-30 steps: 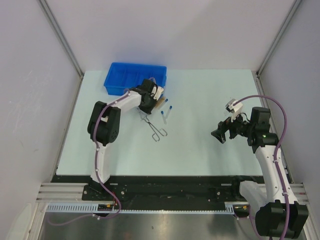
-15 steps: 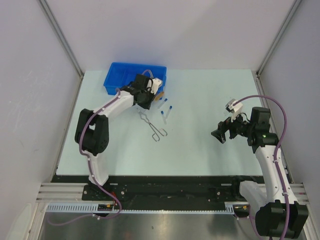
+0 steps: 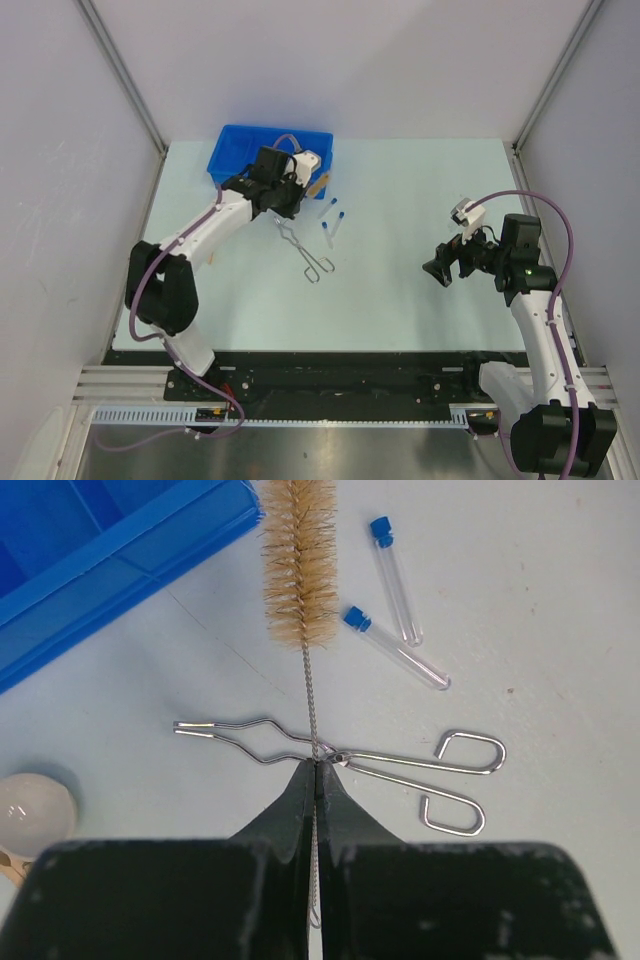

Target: Organize the chemistry lab equipment

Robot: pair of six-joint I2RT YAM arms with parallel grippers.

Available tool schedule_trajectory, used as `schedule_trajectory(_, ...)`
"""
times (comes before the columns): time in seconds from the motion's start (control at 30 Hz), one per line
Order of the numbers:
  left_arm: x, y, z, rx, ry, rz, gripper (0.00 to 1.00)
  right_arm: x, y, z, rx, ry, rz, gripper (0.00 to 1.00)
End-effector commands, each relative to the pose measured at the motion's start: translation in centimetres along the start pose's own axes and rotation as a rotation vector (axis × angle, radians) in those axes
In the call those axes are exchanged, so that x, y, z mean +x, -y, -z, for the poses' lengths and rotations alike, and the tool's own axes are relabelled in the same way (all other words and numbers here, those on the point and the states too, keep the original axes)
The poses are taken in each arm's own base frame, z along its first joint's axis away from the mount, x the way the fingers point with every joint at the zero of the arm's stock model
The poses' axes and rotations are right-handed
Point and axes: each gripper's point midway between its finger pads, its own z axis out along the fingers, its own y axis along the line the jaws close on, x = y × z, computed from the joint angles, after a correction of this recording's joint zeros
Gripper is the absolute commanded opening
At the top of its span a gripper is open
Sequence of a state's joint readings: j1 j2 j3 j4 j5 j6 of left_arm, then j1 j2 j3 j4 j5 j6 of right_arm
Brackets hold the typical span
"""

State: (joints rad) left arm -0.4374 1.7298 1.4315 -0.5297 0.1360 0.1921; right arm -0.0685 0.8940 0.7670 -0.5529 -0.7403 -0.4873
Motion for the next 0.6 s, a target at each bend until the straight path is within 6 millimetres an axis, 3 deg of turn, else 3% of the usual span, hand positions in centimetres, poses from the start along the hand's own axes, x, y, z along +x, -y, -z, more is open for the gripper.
schedule_trajectory(0.0,-2.5,1.1,2.9,0.037,0.114,-0.088,0.00,-0.2,0.1,0.1,0.006,0.004,0.022,1.00)
schedule_trajectory(0.33,-3.6,1.1,5.7,0.013,0.191,-0.091,0.00,-0.3,0.1,0.1,0.010,0.008,0.029,1.00)
schedule_trajectory(0.57,-4.4,-0.7,6.9,-0.028,0.234,-0.034,0.00,-0.3,0.1,0.2,0.012,0.008,0.032,1.00)
